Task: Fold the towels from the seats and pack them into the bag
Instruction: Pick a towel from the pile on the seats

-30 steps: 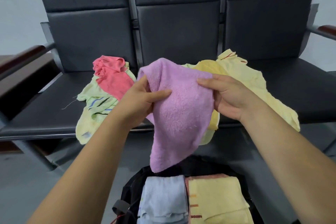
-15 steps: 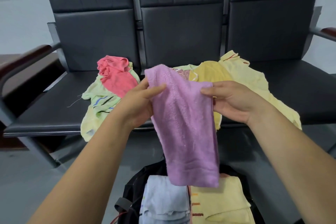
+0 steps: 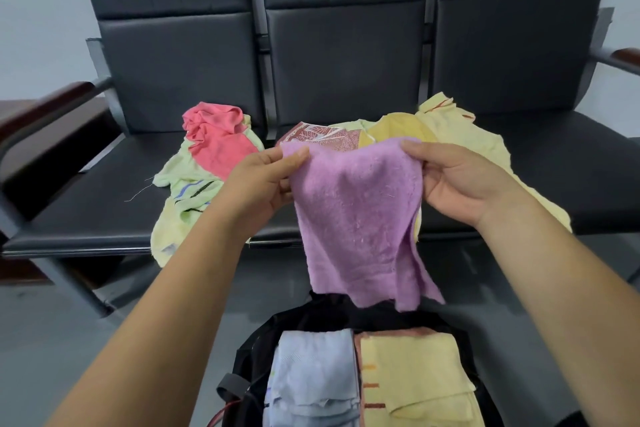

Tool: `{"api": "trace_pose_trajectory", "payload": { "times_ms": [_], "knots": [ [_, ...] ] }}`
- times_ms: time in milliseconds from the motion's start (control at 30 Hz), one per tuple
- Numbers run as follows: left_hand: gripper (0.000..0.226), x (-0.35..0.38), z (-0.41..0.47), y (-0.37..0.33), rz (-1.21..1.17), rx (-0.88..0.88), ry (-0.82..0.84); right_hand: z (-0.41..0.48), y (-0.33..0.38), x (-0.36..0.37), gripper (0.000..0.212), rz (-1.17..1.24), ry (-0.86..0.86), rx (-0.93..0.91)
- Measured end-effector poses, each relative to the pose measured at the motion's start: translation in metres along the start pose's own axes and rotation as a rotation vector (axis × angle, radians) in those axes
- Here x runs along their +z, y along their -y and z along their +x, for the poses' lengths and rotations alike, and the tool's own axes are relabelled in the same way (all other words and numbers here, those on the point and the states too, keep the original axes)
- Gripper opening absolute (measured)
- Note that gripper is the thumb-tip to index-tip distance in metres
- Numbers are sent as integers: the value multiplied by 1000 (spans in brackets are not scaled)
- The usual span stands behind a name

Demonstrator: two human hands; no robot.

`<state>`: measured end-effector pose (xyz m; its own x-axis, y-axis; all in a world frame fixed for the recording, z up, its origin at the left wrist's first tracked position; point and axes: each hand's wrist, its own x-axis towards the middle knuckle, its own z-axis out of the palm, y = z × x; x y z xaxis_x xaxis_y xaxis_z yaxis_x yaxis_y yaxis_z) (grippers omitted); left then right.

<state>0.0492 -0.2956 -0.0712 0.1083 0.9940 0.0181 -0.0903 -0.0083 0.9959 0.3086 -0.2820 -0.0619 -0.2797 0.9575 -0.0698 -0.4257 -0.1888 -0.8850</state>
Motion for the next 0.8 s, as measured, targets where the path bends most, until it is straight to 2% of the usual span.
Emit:
{"api": "trace_pose_trajectory", "payload": {
  "times_ms": [100, 233, 333, 433, 500, 600, 700, 800],
  "knots": [
    [16, 6, -5, -5, 32, 54, 63, 3, 1, -5, 20, -215, -118, -103],
    [17, 4, -5, -6, 187, 165, -16, 6, 1, -11, 16, -468, -248, -169],
    [13, 2, -2, -3, 234, 207, -83, 5, 0, -10, 13, -406, -245, -172],
    [15, 1, -1, -2, 131, 181, -124, 5, 1, -11, 30, -197, -133, -129],
    [15, 0, -2, -2, 71, 175, -102, 5, 1, -13, 32, -156, -66, -132],
    [20, 0, -5, -2, 95, 198, -86, 6, 1, -13, 21, -258, -194, -231],
    [23, 4, -6, -3, 181, 255, -140, 6, 1, -11, 15, -472, -340, -370],
    [17, 8, -7, -5, 182, 283, -198, 4, 1, -7, 12, -518, -385, -435]
  ]
}}
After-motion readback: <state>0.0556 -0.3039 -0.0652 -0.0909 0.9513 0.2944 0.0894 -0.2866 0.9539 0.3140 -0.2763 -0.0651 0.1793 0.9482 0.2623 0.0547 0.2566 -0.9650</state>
